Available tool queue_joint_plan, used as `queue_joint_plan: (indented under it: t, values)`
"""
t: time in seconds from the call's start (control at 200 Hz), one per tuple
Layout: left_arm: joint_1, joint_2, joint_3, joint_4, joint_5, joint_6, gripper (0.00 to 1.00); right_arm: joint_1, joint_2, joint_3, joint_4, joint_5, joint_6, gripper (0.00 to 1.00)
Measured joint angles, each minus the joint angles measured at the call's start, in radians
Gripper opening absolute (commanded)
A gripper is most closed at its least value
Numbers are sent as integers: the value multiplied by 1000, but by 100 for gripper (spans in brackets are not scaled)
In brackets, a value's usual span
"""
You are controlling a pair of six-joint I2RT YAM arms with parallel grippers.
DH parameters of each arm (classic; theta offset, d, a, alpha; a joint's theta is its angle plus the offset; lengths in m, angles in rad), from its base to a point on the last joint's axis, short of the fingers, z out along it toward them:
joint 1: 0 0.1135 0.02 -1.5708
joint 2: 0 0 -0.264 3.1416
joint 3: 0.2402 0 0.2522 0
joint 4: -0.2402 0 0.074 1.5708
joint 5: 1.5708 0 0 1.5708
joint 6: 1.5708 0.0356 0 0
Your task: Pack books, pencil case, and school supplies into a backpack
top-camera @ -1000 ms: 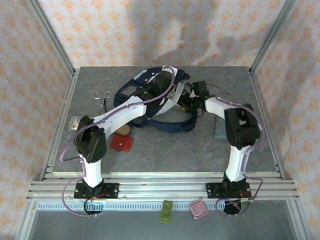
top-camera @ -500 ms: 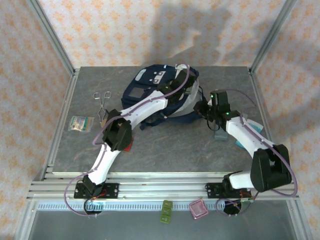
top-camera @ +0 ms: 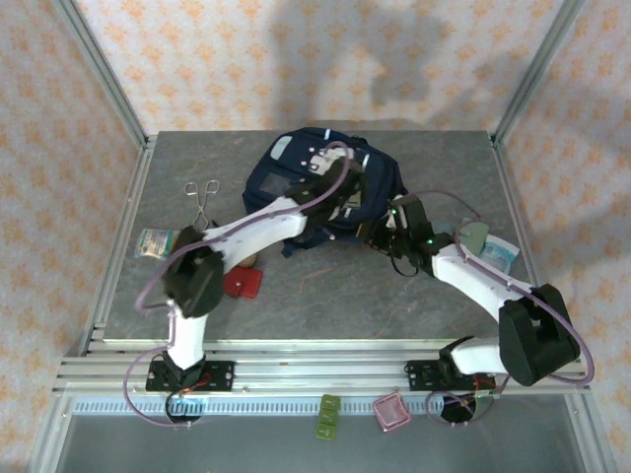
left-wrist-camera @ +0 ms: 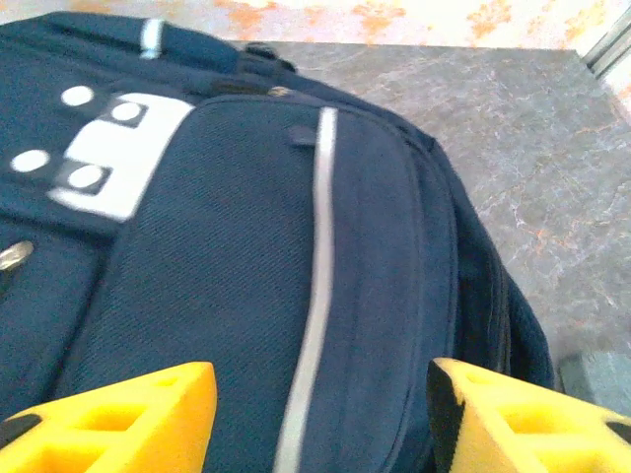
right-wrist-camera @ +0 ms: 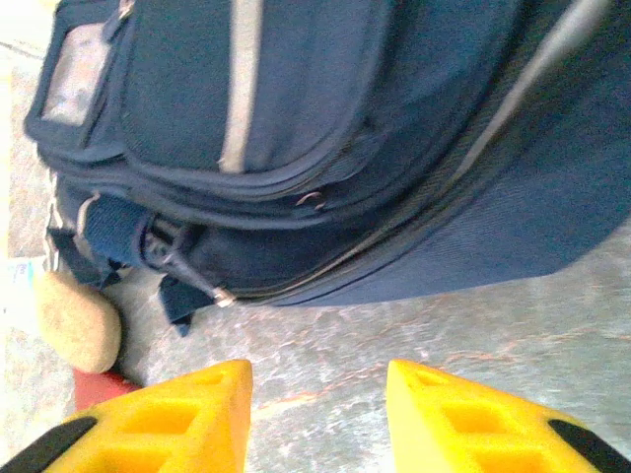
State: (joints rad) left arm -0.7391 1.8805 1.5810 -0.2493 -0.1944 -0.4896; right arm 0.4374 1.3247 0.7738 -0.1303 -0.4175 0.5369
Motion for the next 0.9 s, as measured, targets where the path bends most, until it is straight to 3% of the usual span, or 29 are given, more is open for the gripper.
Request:
queue_joint_plan:
  t: [0.17, 0.32, 0.455, 0.901]
  values:
    - [72, -302, -357, 142, 13, -100, 61, 59, 69, 77, 6, 13, -21, 40]
    - [137, -424, -631, 226, 44, -187, 63, 110, 196, 228, -19, 37, -53, 43]
    - [154, -439, -768, 253, 95, -255, 72, 145, 322, 369, -43, 50, -91, 45]
    - [241, -333, -866, 519, 212, -386, 75, 159, 534, 536, -126, -5, -163, 45]
